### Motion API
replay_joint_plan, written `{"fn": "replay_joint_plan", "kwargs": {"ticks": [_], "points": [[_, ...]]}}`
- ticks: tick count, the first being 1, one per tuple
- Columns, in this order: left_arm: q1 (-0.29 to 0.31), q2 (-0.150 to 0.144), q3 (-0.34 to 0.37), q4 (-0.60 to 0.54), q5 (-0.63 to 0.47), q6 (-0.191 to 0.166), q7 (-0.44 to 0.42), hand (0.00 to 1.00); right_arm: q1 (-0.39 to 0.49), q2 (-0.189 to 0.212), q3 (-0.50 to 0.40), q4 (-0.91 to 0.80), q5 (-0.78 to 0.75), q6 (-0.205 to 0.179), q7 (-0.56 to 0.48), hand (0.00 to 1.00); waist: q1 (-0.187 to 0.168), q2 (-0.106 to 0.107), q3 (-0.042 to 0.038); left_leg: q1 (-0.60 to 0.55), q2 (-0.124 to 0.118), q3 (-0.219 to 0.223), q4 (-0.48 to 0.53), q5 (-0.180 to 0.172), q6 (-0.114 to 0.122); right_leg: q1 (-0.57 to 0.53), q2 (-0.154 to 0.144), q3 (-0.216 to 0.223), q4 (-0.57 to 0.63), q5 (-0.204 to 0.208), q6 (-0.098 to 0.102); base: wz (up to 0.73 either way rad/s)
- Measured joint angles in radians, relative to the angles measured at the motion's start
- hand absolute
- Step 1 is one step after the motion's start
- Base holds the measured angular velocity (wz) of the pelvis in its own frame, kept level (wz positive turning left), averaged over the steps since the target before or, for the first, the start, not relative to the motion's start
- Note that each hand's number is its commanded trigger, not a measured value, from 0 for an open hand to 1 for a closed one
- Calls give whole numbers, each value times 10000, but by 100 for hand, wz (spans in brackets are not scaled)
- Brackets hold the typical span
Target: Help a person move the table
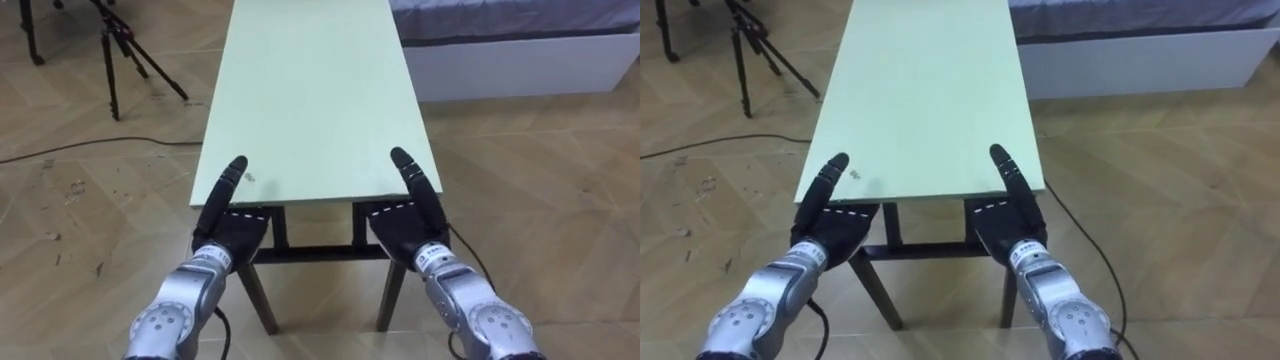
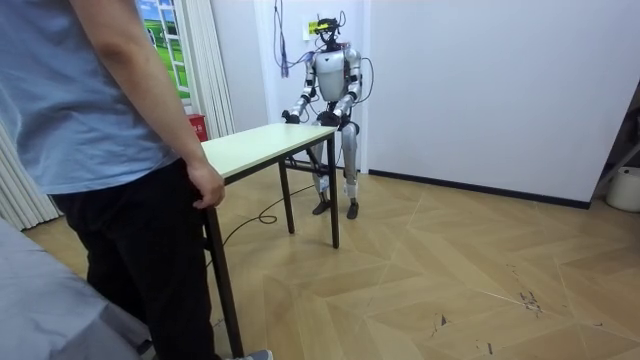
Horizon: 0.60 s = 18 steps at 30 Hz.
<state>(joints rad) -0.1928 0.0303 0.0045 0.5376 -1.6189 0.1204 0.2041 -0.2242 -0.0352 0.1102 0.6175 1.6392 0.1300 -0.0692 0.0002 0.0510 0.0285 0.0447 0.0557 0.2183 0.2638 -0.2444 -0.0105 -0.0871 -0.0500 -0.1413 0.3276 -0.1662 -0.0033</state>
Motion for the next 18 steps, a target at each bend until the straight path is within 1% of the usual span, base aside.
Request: {"fn": "replay_joint_plan", "kwargs": {"ticks": [3, 5, 7, 8, 10, 13, 18], "points": [[1, -106, 0, 20, 7, 6, 335, 100, 0, 9, 9, 10, 0, -70, -368, 100, 65, -7, 5, 87, 7, -20, -165, 0, -1, 0, 6, -162, -15, 2, -3, -7], [5, -104, 8, 49, 8, 2, 439, 100, 1, -10, 155, 10, -41, -97, -398, 100, 69, -8, 6, 245, 15, -45, -351, 1, -2, 61, 33, -261, -53, 2, -4, -11], [4, -143, -37, 54, 100, 35, 508, 100, 2, -3, 182, 46, -95, -284, -454, 100, 74, -15, 15, 470, 10, -61, -517, 1, -2, 327, 20, -295, -291, 5, -1, 0], [3, -133, -67, 53, 169, 32, 507, 100, 1, -4, 194, 45, -123, -318, -459, 100, 64, -15, 14, 474, 3, -70, -523, 1, -2, 380, 29, -348, -375, 9, 5, 0], [3, -150, -84, 50, 307, 29, 493, 100, 1, 1, 196, 44, -226, -346, -458, 100, 54, -12, 15, 475, -3, -112, -521, 0, -2, 428, 17, -575, -420, 14, 14, 4], [3, -188, -93, 38, 433, 27, 489, 100, 1, 20, 226, 39, -285, -452, -458, 100, 43, -2, 15, 462, -3, -137, -510, 0, -2, 498, 22, -620, -566, 29, 38, 3], [4, -189, -90, 50, 443, 24, 496, 100, 1, 26, 229, 20, -305, -455, -458, 100, 43, 24, 9, 453, 0, -136, -506, 1, -2, 470, 31, -623, -565, 29, 38, 0]]}}
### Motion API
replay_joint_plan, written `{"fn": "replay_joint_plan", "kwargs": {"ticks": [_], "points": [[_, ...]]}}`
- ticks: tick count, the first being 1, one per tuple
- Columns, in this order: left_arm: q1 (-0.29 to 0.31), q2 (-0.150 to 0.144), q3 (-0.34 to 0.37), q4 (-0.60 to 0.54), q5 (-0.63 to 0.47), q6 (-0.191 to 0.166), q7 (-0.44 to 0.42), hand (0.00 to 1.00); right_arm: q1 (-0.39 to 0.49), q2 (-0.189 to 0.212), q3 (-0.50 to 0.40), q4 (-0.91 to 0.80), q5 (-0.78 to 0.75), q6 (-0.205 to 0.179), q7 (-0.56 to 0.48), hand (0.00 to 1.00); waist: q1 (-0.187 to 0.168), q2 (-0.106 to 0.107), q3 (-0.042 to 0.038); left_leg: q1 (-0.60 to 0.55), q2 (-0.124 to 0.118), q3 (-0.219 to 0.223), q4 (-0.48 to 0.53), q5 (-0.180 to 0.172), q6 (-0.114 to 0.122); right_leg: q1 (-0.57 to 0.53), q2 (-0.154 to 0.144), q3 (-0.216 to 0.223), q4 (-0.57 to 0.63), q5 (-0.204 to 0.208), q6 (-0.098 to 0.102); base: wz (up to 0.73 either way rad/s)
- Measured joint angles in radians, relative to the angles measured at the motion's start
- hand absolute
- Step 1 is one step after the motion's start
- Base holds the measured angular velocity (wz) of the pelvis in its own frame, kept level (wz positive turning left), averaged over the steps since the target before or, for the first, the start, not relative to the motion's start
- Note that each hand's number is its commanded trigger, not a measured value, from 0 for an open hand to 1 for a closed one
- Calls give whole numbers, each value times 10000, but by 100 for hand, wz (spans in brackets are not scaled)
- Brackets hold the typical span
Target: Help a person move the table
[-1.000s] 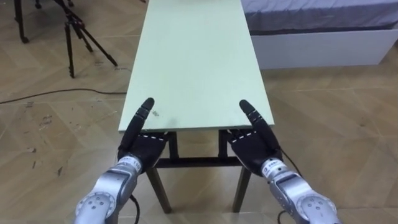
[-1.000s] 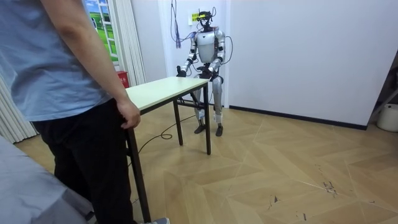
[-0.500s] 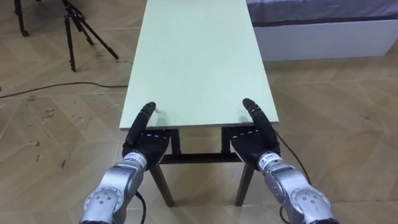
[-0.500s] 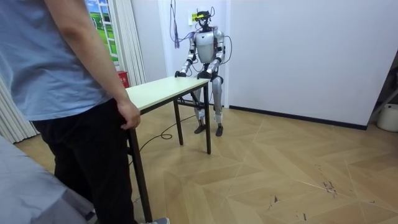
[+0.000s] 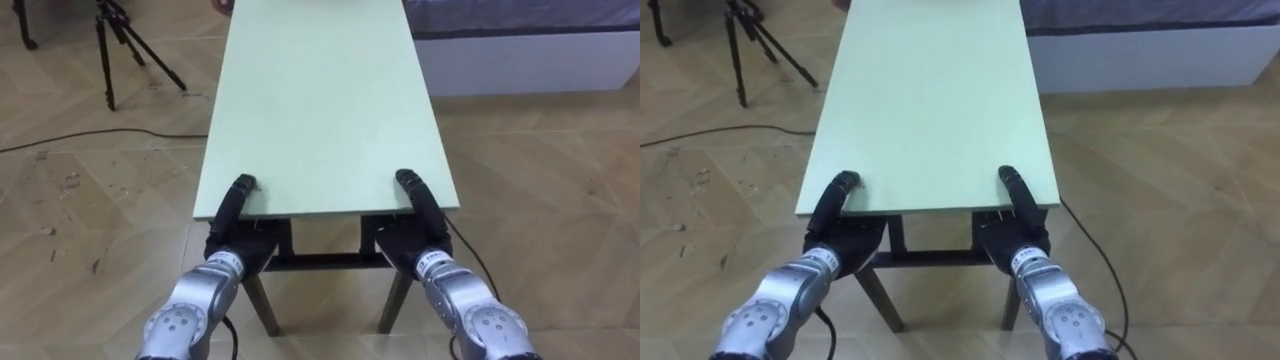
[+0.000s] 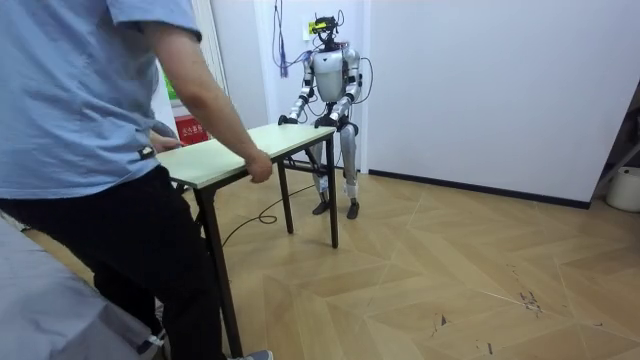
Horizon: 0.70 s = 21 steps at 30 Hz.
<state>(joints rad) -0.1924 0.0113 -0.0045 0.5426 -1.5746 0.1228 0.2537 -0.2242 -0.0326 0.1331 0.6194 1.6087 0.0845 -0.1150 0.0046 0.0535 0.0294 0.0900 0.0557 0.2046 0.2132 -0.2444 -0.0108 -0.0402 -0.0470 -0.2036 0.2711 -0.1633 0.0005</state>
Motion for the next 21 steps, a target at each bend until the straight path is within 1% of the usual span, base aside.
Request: {"fn": "replay_joint_plan", "kwargs": {"ticks": [11, 13, 17, 21], "points": [[55, -38, 37, 3, 75, 8, -66, 100, 8, -15, 20, -163, -52, -1, -166, 100, 17, 116, -57, -42, 0, 48, -50, 2, -2, -91, 22, 87, 26, 3, -4, -1], [200, -39, 22, -20, 70, 23, -270, 100, 161, -38, 48, -372, -50, 15, -221, 100, 38, 150, -80, 30, 1, 72, -153, 2, -3, -86, 38, 109, 29, 3, -4, -4], [445, -48, -26, -145, 168, 28, -539, 100, 541, -75, 136, -871, -62, -21, -298, 100, 61, 158, -88, 83, 7, 60, -156, 2, -3, -31, 41, 100, 27, 3, -4, 0], [854, -46, -25, -338, 377, 33, -1034, 100, 886, -139, 335, -1324, -67, -49, -286, 100, 56, 158, -97, 175, 4, 50, -165, 2, -3, 33, 47, 144, 12, 4, -5, -5]]}}
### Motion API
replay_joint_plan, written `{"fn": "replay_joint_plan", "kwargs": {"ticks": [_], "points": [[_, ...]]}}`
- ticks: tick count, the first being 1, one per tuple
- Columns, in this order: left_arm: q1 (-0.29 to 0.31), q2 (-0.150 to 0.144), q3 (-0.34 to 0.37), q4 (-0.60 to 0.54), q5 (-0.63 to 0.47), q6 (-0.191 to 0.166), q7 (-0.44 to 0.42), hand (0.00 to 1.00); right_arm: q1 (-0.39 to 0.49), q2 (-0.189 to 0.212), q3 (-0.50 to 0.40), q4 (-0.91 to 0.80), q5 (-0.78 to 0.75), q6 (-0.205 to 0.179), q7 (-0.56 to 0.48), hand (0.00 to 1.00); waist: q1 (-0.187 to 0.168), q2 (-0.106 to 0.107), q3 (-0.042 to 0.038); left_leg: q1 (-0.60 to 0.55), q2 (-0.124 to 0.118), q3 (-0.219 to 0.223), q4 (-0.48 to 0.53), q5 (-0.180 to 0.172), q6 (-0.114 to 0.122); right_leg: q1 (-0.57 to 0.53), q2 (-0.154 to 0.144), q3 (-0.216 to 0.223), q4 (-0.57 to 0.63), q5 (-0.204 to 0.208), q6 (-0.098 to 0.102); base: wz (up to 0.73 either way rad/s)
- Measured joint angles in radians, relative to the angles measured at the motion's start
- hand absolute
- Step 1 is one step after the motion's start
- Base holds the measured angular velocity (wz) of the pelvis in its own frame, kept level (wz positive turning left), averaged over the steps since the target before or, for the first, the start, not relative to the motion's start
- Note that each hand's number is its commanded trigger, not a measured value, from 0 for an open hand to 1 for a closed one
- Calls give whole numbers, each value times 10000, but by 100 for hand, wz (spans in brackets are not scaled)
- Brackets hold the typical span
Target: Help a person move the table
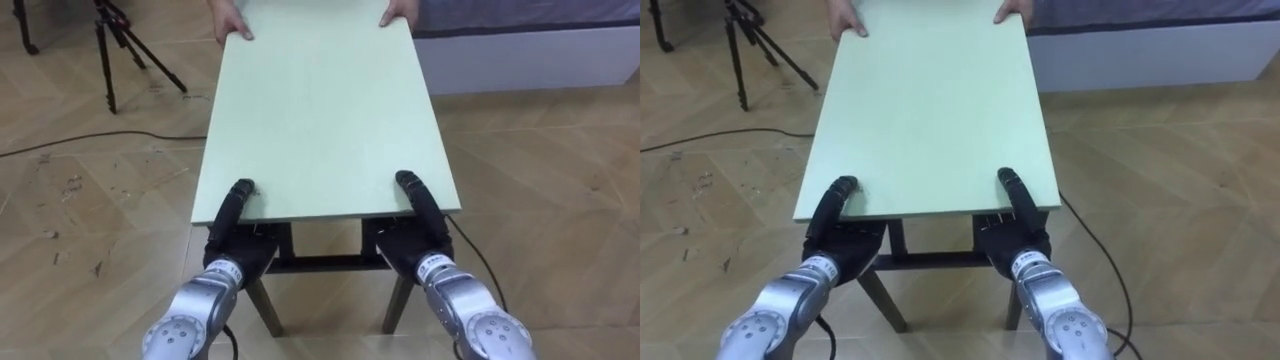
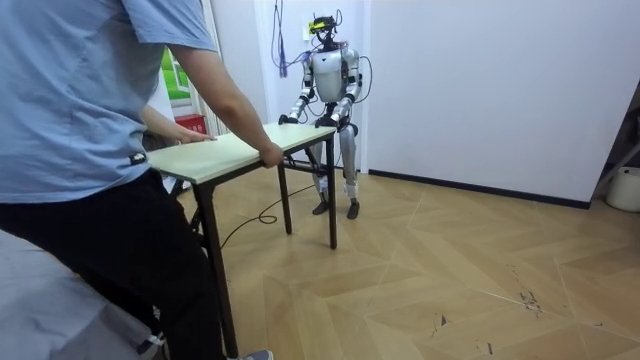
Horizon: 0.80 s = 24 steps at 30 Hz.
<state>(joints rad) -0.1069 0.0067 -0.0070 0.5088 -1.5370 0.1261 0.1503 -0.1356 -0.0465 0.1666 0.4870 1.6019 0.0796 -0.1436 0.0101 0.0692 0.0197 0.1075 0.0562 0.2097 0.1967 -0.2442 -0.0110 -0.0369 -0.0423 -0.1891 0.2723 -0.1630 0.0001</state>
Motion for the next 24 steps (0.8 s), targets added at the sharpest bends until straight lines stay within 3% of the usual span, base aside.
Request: {"fn": "replay_joint_plan", "kwargs": {"ticks": [7, 13, 17, 24], "points": [[354, 0, 15, -526, 184, 119, -101, 100, 111, -44, 17, -319, -25, 41, 20, 100, -11, -19, -25, 194, -2, 75, 8, 0, 0, 185, -4, 170, -1, 3, -3, 0], [575, 0, 20, -879, 207, 125, -95, 100, 141, -61, 14, -530, -25, 94, 7, 100, -7, -24, -32, 183, -9, 73, 8, 0, 0, 169, -23, -45, 46, 3, -3, 1], [657, -3, -8, -1100, 209, 127, -76, 100, 295, -87, 17, -861, -64, 91, -3, 100, 3, -33, -37, 97, -9, 106, 11, 0, 0, 45, -35, 37, 161, 3, -2, 5], [1111, -132, -38, -1932, 689, 196, -77, 100, 863, -164, 13, -1931, -148, 26, -195, 100, 236, -49, -45, 71, -6, 316, 13, -1, 0, -41, -48, 85, 223, 3, -2, -5]]}}
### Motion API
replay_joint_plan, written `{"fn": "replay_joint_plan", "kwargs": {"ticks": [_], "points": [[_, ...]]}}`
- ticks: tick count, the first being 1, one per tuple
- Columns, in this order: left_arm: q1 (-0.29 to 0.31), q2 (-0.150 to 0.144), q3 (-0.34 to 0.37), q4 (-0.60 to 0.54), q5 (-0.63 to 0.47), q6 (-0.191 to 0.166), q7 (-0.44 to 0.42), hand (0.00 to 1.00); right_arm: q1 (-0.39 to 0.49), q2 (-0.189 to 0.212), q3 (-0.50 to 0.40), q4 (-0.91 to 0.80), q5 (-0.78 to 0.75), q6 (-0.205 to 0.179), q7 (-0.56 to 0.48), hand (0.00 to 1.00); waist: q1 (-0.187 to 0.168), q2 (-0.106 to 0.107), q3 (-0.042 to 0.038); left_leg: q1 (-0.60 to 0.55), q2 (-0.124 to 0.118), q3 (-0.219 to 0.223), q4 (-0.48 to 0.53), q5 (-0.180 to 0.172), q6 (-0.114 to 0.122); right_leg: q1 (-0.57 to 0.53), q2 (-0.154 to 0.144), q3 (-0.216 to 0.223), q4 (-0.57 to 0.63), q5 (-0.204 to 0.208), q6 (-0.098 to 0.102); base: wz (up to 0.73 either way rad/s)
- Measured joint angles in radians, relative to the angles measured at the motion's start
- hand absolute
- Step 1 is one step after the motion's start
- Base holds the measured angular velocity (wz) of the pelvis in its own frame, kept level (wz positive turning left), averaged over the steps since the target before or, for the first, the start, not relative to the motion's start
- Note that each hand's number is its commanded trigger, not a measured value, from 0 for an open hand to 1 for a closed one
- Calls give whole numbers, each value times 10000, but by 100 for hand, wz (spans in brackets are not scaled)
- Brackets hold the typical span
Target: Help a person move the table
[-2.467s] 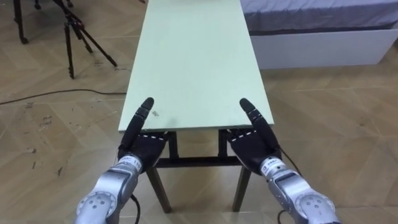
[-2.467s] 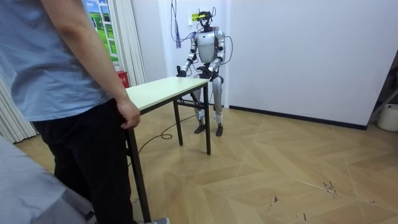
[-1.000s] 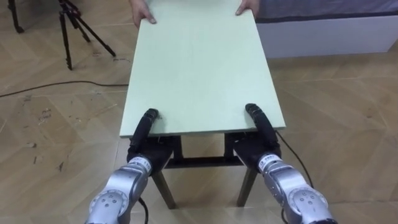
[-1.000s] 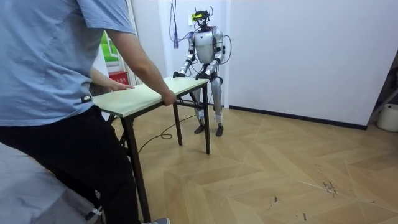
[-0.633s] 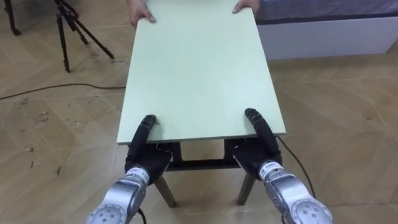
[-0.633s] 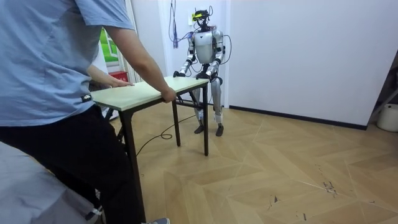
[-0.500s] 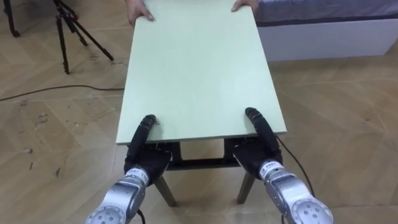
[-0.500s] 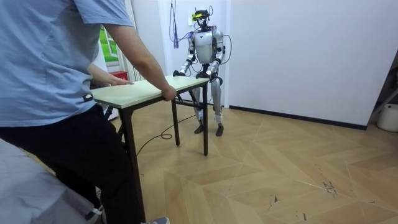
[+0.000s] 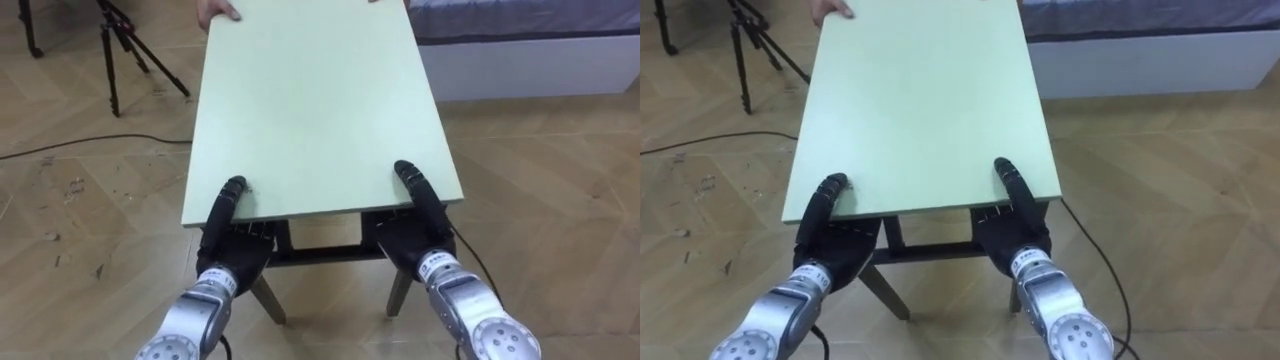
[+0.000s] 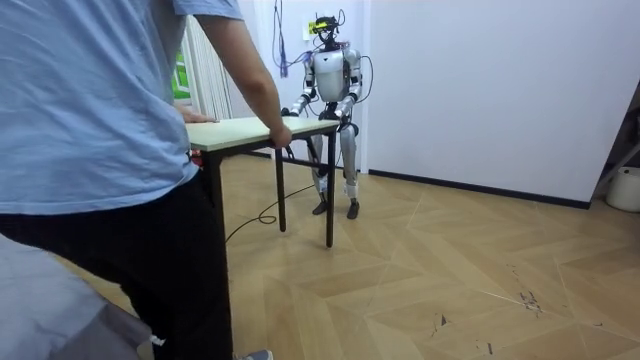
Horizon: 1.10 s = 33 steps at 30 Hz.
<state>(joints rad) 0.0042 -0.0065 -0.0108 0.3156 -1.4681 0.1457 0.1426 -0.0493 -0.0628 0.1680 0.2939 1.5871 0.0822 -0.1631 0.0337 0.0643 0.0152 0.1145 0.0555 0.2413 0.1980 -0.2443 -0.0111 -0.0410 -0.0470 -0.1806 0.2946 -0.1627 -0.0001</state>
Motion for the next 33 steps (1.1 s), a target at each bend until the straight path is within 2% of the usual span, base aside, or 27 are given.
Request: {"fn": "replay_joint_plan", "kwargs": {"ticks": [4, 9, 15, 20, 21, 22, 23, 24, 25, 26, 27, 28, 29, 30, 31, 32, 33], "points": [[762, -71, -5, -827, 562, 9, -11, 100, 474, 2, 1, -467, -159, 200, 0, 100, 25, -4, -3, -13, 1, 17, -6, 0, 0, -66, -5, 32, 14, 0, 0, -7], [1273, -58, -111, -1209, 895, 12, -30, 100, 1083, 113, 8, -771, -164, 247, 8, 100, 26, -8, -7, -3, -7, -3, -25, 0, 0, -46, 37, 161, -1, 0, 0, 0], [1957, -80, -322, -1797, 1362, 17, -196, 100, 2115, 203, 106, -1520, -208, 66, 162, 100, 49, -27, -27, 17, -6, 9, 1, -1, -1, 50, 37, 237, -30, 1, -1, 5], [2165, -55, -437, -1834, 1470, -179, -388, 100, 2334, 219, 347, -1575, -171, -195, 285, 100, -1, -33, -35, -109, -16, 46, 156, -4, -4, 81, -59, 516, -21, 3, 0, 6], [2206, -51, -463, -1833, 1483, -205, -411, 100, 2377, 275, 413, -1576, -170, -235, 285, 100, -40, -89, -31, -337, -25, 79, 593, -16, -17, 134, -165, 793, -41, 13, 13, 47], [2152, -61, -619, -1834, 1594, -206, -417, 100, 2526, 268, 511, -1622, -137, -410, 414, 100, -206, -227, -8, -885, -168, -47, 799, -129, -69, 168, -359, 1501, -64, -7, 70, 74], [2050, -78, -775, -1833, 1691, -204, -417, 100, 2645, 263, 431, -1667, -64, -533, 559, 100, -303, -246, -4, -1207, -220, -88, 426, 0, -15, 120, -397, 1840, -46, -27, 113, 97], [1911, -67, -1064, -1832, 1964, -229, -428, 100, 2909, 238, 227, -1664, 3, -671, 880, 100, -281, -427, -73, -1489, -359, 181, -1, 555, 490, -152, -542, 2178, 83, -188, 435, 31], [2019, -57, -1126, -1834, 2155, -260, -506, 100, 3121, 190, 32, -1689, -21, -561, 940, 100, 24, -499, -97, -1421, -368, 417, 92, 659, 504, -368, -542, 1941, 250, -229, 609, -23], [2134, -37, -1139, -1831, 2157, -269, -574, 100, 3195, 197, 55, -1691, -92, -489, 956, 100, 181, -489, -101, -1311, -356, 305, 101, 659, 505, -434, -498, 1788, 175, -263, 592, -113], [2371, -40, -1059, -1831, 2129, -335, -773, 100, 3215, 242, 132, -1695, -323, -387, 972, 100, 477, -318, -47, -1128, -251, -365, 84, 648, 494, -637, -151, 1713, -344, -197, 404, -111], [2578, -89, -997, -1838, 2122, -434, -987, 100, 3216, 251, 247, -1779, -528, -425, 971, 100, 552, -133, -57, -1121, -163, -765, 84, 598, 413, -741, 159, 1406, -1361, 409, 139, -86], [2643, -108, -944, -1851, 2121, -444, -1098, 100, 3232, 261, 326, -1835, -581, -511, 972, 100, 540, -141, -46, -1104, -209, -814, 72, 553, 349, -822, 130, 1098, -1543, 1077, 41, -8], [2695, -240, -923, -1757, 2137, -440, -1122, 100, 3323, 210, 458, -1851, -582, -714, 979, 100, 426, 14, -14, -914, -195, -755, 36, 299, 247, -834, 74, 648, -1149, 1369, 5, 38], [2759, -240, -986, -1777, 2137, -432, -1110, 100, 3380, 207, 462, -1857, -588, -824, 1018, 100, 234, 48, 5, -852, -143, -519, -6, 294, 241, -875, 64, 515, -794, 1254, 22, 45], [2759, -240, -1011, -1800, 2138, -438, -1110, 100, 3401, 203, 446, -1865, -588, -848, 1070, 100, 210, 19, 20, -866, -146, -409, -7, 291, 247, -927, 53, 440, -659, 1197, 25, 30], [2750, -239, -1028, -1846, 2172, -490, -1110, 100, 3415, 218, 432, -1868, -613, -891, 1202, 100, 185, -89, 61, -915, -143, -303, -37, 286, 256, -1043, 10, 394, -481, 1070, 40, 20]]}}
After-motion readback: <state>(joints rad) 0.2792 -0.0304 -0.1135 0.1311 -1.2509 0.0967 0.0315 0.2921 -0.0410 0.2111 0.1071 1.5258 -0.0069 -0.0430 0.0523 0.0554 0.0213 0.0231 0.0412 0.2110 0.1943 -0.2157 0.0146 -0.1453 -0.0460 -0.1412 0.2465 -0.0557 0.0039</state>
